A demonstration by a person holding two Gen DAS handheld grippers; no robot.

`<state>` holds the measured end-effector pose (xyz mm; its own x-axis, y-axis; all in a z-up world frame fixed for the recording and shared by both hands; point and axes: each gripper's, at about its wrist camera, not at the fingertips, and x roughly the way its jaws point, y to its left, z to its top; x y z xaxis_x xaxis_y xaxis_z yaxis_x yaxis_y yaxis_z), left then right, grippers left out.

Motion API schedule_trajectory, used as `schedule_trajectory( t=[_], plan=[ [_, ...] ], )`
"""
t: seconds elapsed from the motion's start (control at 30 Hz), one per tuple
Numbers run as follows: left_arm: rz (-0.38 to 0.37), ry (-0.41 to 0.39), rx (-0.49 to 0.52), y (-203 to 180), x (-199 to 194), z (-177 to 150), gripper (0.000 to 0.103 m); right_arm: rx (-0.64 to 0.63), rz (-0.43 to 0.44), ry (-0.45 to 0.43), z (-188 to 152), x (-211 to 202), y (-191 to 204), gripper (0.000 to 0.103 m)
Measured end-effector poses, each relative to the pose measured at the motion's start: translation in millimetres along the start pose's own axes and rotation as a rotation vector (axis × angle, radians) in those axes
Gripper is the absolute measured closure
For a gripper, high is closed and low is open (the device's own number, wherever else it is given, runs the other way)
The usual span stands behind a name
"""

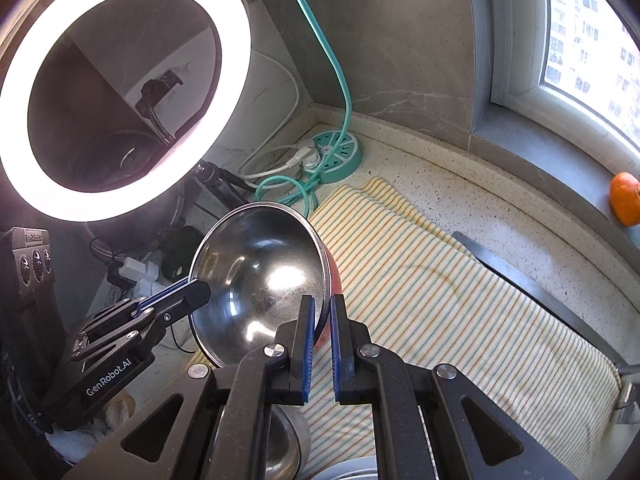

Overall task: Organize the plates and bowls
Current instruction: 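Lift the red bowl and carry it over the large steel bowl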

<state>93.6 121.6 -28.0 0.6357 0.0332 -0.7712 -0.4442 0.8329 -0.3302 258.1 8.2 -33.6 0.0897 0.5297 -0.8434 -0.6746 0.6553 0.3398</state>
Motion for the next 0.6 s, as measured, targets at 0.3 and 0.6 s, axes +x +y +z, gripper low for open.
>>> schedule_trajectory(
  t=[0.3,0.6],
  plan=[
    [-0.043,0.041,0.057,17,-22,-27,0.095,0.06,-0.014,-0.03,-51,-8,27,0.096],
    [-0.075,0.1,0.108,31,-33,-57,0.095,0.136,-0.013,-0.038,-107,-8,38,0.096]
  ],
)
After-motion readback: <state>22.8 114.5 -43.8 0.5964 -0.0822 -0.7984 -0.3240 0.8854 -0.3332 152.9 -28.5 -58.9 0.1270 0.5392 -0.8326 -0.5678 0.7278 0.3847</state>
